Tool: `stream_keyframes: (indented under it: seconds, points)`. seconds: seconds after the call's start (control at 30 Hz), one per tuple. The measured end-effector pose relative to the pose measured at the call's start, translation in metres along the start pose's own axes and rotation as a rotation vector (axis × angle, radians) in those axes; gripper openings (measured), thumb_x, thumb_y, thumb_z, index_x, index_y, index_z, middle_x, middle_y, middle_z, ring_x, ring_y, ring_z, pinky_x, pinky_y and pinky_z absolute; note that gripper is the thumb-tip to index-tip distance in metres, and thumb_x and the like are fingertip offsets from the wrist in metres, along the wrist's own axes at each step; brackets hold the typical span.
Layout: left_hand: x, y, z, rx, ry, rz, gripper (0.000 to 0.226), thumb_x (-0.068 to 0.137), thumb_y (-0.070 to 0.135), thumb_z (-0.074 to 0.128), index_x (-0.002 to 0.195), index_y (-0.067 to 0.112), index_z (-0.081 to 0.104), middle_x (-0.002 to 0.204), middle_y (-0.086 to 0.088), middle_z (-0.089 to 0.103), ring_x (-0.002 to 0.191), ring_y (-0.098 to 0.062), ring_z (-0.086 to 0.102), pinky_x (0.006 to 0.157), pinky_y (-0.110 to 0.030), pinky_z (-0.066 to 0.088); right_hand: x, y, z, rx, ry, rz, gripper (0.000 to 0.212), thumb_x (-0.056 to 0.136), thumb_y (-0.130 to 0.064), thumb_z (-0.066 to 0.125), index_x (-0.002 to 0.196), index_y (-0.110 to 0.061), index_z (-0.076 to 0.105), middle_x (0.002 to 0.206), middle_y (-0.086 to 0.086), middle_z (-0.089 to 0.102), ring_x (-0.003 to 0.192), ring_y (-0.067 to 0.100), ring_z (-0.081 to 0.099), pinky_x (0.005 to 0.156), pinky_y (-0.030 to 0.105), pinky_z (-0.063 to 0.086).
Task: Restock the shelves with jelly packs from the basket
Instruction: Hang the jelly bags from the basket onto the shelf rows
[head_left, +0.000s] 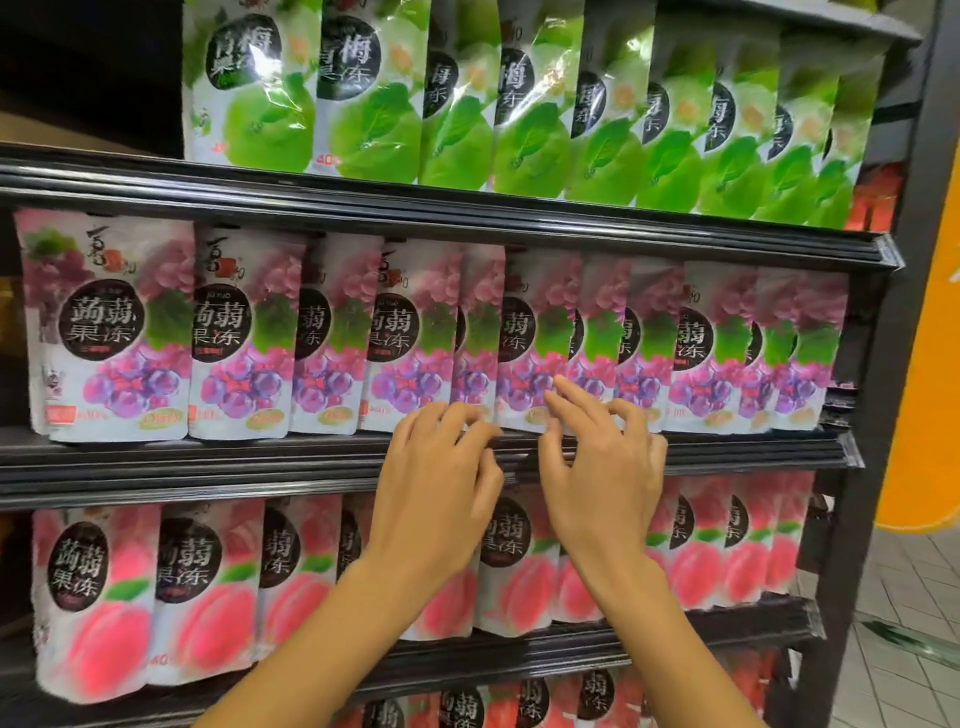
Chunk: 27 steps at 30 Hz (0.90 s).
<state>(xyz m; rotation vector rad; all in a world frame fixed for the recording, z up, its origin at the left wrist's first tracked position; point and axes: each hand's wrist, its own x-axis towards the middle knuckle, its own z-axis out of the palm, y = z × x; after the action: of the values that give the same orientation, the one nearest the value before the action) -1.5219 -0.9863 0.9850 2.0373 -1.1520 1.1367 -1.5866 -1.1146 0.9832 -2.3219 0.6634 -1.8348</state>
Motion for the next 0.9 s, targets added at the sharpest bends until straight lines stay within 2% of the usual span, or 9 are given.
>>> stream_keyframes:
  seconds: [0.17,0.23,0.3,0.4,0.53,0.6,0.67,0.77,0.9]
  points:
    - [-0.009,-0.003,0.009,-0.007,0.053,0.02,0.03,0.085,0.002,0.064,0.112,0.01,0.068,0.101,0.0,0.063,0.096,-0.024,0.057,0.085,-0.034,0.046,0.002,0.016,-0.003,0.139,-0.014,-0.044,0.021,0.09,-0.021,0.066,0.109,-0.026,0.073,0.124,-0.015,0.066,0.112,0.018,0.052,0.095,0.032,0.034]
    - [-0.012,-0.005,0.011,-0.013,0.068,0.021,0.033,0.085,0.0,0.065,0.116,0.01,0.068,0.102,0.0,0.063,0.097,-0.022,0.057,0.086,-0.033,0.047,0.003,0.022,-0.003,0.206,0.022,0.013,0.025,0.089,-0.019,0.067,0.114,-0.02,0.068,0.121,-0.007,0.065,0.112,0.018,0.052,0.097,0.033,0.039]
    - [-0.014,-0.005,0.012,-0.021,0.086,0.029,0.033,0.086,0.001,0.063,0.118,0.01,0.067,0.103,-0.001,0.064,0.099,-0.021,0.057,0.09,-0.031,0.046,0.005,0.027,-0.003,0.225,0.039,0.125,0.032,0.089,-0.025,0.067,0.119,-0.018,0.062,0.116,-0.004,0.062,0.111,0.018,0.05,0.095,0.028,0.035]
    - [-0.016,-0.005,0.014,-0.044,0.104,0.029,0.034,0.086,0.001,0.062,0.119,0.009,0.067,0.105,-0.003,0.065,0.099,-0.023,0.058,0.093,-0.031,0.044,0.011,0.029,-0.002,0.24,0.012,0.274,0.031,0.09,-0.038,0.065,0.117,-0.025,0.058,0.099,-0.013,0.062,0.103,0.012,0.046,0.087,0.026,0.025]
    - [-0.017,-0.007,0.021,-0.071,0.157,0.029,0.036,0.083,-0.002,0.066,0.118,0.008,0.068,0.105,-0.004,0.066,0.099,-0.025,0.06,0.092,-0.035,0.047,0.026,0.039,-0.006,0.221,-0.015,0.357,0.022,0.085,-0.047,0.069,0.102,-0.032,0.066,0.081,-0.02,0.063,0.101,0.01,0.053,0.092,0.029,0.024]
    - [-0.018,-0.008,0.024,-0.078,0.178,0.031,0.036,0.081,-0.002,0.068,0.116,0.008,0.069,0.105,-0.004,0.068,0.1,-0.026,0.061,0.09,-0.035,0.048,0.031,0.045,-0.009,0.246,-0.042,0.386,0.019,0.084,-0.047,0.07,0.095,-0.031,0.07,0.081,-0.016,0.066,0.103,0.016,0.063,0.101,0.039,0.039]
    - [-0.019,-0.006,0.024,-0.086,0.175,0.012,0.036,0.081,-0.002,0.068,0.116,0.008,0.069,0.106,-0.004,0.068,0.101,-0.026,0.061,0.088,-0.035,0.053,0.032,0.047,-0.012,0.274,-0.065,0.386,0.019,0.083,-0.046,0.071,0.093,-0.03,0.071,0.08,-0.016,0.067,0.1,0.018,0.065,0.094,0.048,0.048]
    - [-0.019,-0.002,0.022,-0.092,0.164,-0.021,0.036,0.082,-0.002,0.067,0.116,0.008,0.07,0.106,-0.004,0.068,0.103,-0.027,0.061,0.083,-0.038,0.057,0.035,0.05,-0.018,0.25,-0.057,0.345,0.017,0.088,-0.041,0.068,0.096,-0.027,0.071,0.086,-0.013,0.069,0.097,0.018,0.062,0.092,0.049,0.048]
    - [-0.019,-0.001,0.027,-0.084,0.192,-0.035,0.037,0.081,-0.004,0.066,0.116,0.008,0.07,0.106,-0.005,0.068,0.104,-0.026,0.06,0.084,-0.038,0.056,0.046,0.074,-0.026,0.213,0.062,0.358,0.018,0.092,-0.034,0.062,0.104,-0.022,0.068,0.098,-0.007,0.068,0.104,0.017,0.051,0.094,0.046,0.044]
